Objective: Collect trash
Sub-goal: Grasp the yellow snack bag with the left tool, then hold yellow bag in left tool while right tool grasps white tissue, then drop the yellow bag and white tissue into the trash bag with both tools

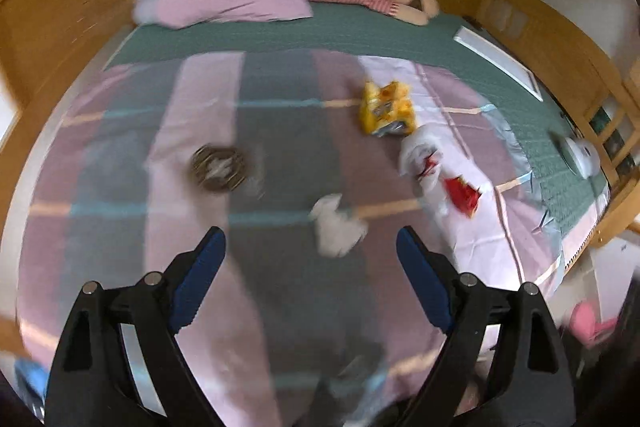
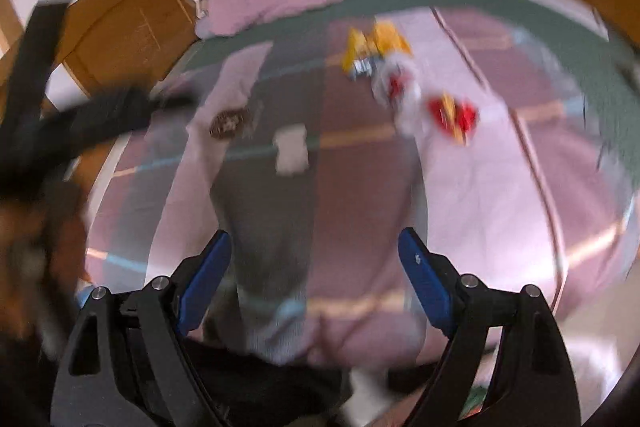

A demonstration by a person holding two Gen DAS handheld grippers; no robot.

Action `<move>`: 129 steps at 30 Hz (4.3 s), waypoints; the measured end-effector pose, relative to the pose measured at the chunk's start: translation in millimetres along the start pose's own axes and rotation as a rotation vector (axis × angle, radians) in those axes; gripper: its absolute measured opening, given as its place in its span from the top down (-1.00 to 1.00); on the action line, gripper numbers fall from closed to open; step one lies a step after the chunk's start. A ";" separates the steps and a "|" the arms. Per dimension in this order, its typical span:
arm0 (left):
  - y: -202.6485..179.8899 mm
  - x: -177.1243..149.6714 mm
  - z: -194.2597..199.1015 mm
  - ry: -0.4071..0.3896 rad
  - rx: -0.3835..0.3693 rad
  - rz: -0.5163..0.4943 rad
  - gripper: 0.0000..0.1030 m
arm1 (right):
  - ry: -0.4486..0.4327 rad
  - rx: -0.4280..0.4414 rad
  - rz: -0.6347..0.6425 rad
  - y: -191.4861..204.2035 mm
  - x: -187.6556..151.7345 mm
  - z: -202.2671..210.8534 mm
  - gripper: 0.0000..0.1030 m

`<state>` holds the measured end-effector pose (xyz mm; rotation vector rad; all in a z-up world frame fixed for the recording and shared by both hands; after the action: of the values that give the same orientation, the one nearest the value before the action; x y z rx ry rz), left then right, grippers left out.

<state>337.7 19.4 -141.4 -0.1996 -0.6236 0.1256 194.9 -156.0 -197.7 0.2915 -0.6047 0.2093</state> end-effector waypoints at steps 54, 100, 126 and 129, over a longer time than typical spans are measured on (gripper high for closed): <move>173.6 -48.5 -3.3 0.015 -0.136 0.190 0.71 | -0.018 -0.227 0.328 66.6 60.4 -167.5 0.15; -21.0 -123.9 153.5 -0.150 -0.152 -0.182 0.70 | -0.305 -0.241 0.224 36.3 -23.7 158.1 0.96; -144.0 -226.6 144.3 0.072 -0.311 -0.448 0.69 | -0.043 -0.310 0.151 -67.5 -148.0 191.7 0.96; -150.4 -232.4 144.2 0.086 -0.318 -0.470 0.69 | -0.033 -0.316 0.147 -69.9 -150.2 195.4 0.96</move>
<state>73.9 -146.7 -125.1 -0.3571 -0.5879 -0.4360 -9.4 -302.0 -147.0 -0.0554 -0.6819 0.2472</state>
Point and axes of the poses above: each gripper's, at about its wrist camera, not at the fingertips, and z roughly against the way its jaws point, y to its left, x to its top, the point moved 8 cm from there along -z, roughly the way its jaws point, and after that the axes turned 11 degrees about z, right-handed, at the moved point
